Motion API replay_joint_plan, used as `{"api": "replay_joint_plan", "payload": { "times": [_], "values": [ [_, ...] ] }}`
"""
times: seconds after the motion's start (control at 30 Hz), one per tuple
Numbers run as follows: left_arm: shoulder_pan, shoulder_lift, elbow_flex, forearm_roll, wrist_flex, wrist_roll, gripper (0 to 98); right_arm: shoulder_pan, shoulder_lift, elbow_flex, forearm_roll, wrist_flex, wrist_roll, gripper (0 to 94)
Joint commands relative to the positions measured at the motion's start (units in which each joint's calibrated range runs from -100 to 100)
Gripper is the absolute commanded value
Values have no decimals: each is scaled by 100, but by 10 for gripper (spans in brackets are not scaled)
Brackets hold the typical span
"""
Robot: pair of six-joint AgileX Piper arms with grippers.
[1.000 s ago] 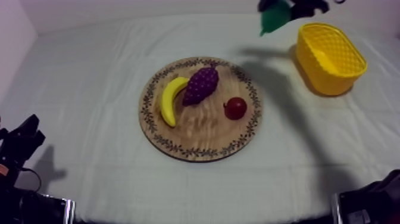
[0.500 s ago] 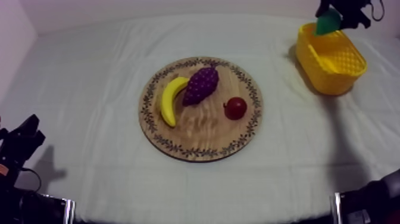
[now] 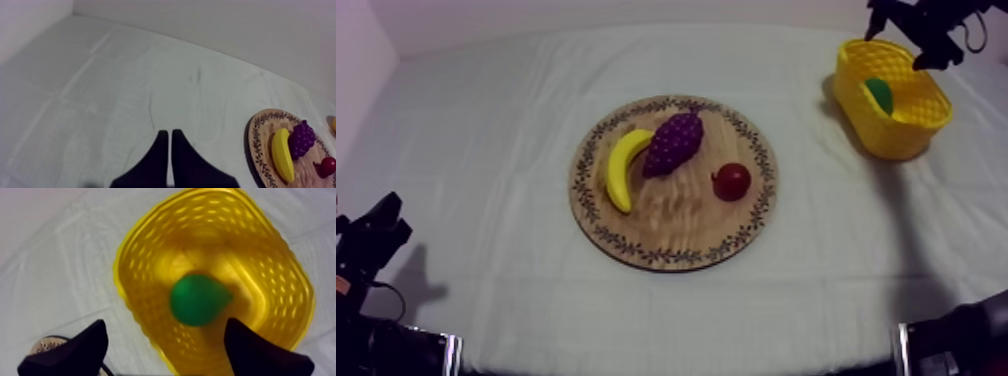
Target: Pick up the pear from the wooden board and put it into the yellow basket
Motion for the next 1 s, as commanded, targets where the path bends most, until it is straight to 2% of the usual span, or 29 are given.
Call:
{"api": "replay_joint_plan", "payload": {
  "times": [0.0,0.13,0.23,0.43,0.6,0.77,0.97],
  "values": [
    [0,-2,-5,-1,1,0,1,-14,-544,414,8,-188,50,667],
    [0,-2,-5,-1,1,0,1,-5,-1547,1144,-109,-617,271,540],
    [0,-2,-5,-1,1,0,1,44,-2390,1810,-296,-997,554,435],
    [0,-2,-5,-1,1,0,1,207,-4112,3300,-677,-1661,1107,287],
    [0,-2,-5,-1,1,0,1,283,-5424,4518,-881,-2085,1416,115],
    [0,-2,-5,-1,1,0,1,274,-6681,5905,-1016,-2427,1711,38],
    [0,-2,-5,-1,1,0,1,307,-8042,7277,-1080,-2494,2028,10]
  ]
}}
